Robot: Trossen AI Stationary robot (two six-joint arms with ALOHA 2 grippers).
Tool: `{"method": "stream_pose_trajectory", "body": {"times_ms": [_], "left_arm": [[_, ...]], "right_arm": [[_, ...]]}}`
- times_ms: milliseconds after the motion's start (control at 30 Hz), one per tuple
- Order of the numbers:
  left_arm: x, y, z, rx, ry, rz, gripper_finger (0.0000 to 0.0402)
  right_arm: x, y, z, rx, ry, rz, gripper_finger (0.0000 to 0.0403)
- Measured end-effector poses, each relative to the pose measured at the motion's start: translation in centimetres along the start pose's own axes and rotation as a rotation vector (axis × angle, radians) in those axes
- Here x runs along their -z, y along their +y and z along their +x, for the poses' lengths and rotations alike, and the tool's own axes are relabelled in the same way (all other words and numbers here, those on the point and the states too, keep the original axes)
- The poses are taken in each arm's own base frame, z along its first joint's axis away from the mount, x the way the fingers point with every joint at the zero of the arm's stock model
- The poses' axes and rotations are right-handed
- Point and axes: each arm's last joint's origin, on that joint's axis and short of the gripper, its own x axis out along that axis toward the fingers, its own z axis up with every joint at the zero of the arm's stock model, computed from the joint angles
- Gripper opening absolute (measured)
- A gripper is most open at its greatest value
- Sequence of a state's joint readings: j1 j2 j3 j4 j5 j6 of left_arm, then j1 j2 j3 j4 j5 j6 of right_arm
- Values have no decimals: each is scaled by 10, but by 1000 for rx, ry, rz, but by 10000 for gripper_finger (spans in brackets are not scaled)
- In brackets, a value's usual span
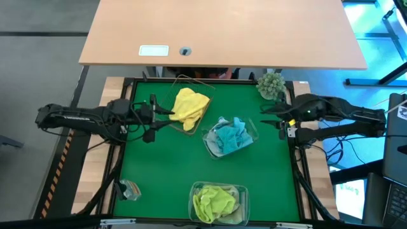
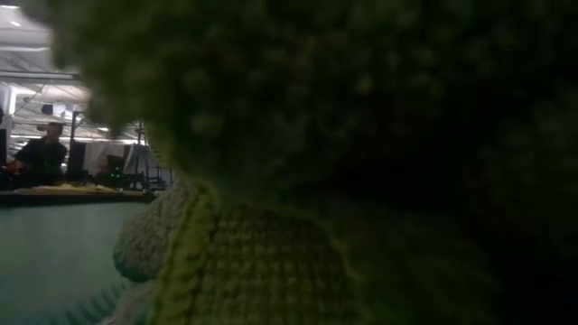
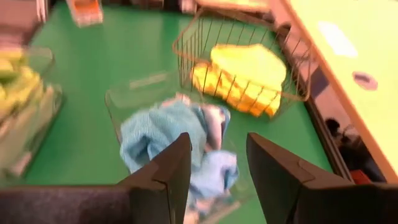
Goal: Sort microfiber towel by color & place in baskets
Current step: Return to Home Position
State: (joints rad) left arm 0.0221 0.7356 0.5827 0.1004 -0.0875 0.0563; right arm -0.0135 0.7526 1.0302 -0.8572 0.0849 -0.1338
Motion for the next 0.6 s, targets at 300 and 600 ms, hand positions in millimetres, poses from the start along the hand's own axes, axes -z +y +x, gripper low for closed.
{"method": "stream_pose_trajectory", "body": {"times_ms": [300, 600], "left_arm": [[40, 1, -13, -12, -8, -31, 147], [65, 6, -35, -53, -58, -87, 147]], "right_arm": [[42, 7, 16, 18, -195, 105, 154], [75, 13, 26, 0, -397, 163, 154]]}}
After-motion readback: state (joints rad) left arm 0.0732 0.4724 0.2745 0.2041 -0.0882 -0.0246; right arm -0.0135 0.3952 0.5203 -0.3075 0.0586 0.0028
